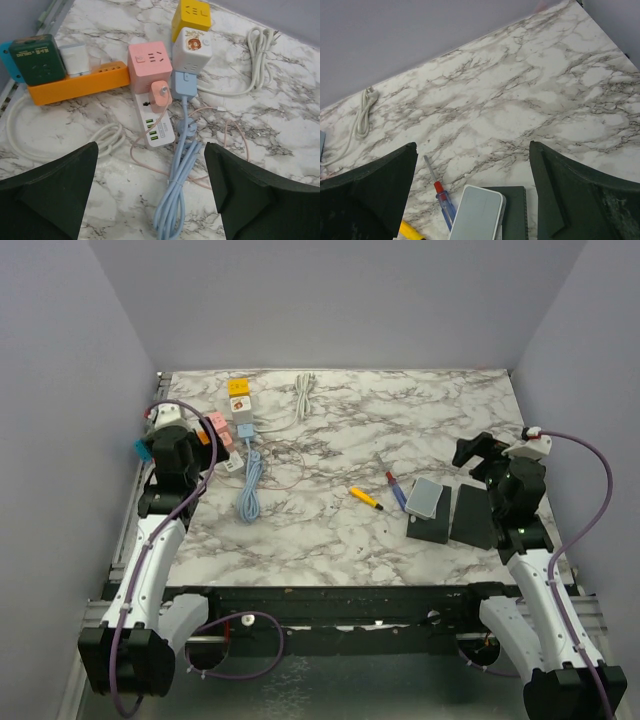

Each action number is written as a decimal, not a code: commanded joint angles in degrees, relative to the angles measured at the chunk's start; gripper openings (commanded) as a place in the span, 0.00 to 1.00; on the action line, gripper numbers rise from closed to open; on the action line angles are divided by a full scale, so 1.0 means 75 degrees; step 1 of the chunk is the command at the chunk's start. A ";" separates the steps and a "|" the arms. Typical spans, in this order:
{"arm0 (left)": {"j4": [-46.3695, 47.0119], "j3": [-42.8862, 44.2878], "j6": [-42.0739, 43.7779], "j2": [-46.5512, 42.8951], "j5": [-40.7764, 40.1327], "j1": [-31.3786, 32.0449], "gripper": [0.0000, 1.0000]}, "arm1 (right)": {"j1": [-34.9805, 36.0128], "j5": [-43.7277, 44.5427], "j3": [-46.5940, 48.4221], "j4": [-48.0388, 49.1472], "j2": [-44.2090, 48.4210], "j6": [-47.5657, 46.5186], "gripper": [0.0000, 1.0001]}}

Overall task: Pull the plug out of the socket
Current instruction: Move the socket to the center of the board.

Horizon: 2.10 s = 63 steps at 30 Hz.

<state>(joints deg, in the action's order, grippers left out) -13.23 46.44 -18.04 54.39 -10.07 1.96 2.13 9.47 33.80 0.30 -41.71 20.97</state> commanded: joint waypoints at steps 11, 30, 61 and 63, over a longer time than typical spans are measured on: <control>0.0460 0.3011 -0.0078 0.3753 -0.0010 0.1852 0.91 | -0.0027 -0.0312 0.0239 -0.0555 0.0554 0.0153 1.00; 0.1380 0.3586 -0.0201 0.6857 -0.0003 0.0960 0.75 | -0.0030 -0.0445 -0.0076 -0.0228 0.0399 0.0567 1.00; 0.1425 0.4086 0.0065 0.8178 -0.0696 0.0835 0.68 | -0.0029 -0.0469 -0.0057 -0.0175 -0.0031 0.0614 1.00; 0.1413 0.4086 0.0058 0.8227 -0.0671 0.0810 0.68 | -0.0027 -0.0467 -0.0064 -0.0192 -0.0006 0.0614 1.00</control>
<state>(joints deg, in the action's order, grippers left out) -1.67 76.40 -17.32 114.17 -14.50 9.21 2.13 6.50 33.56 -1.56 -42.44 25.50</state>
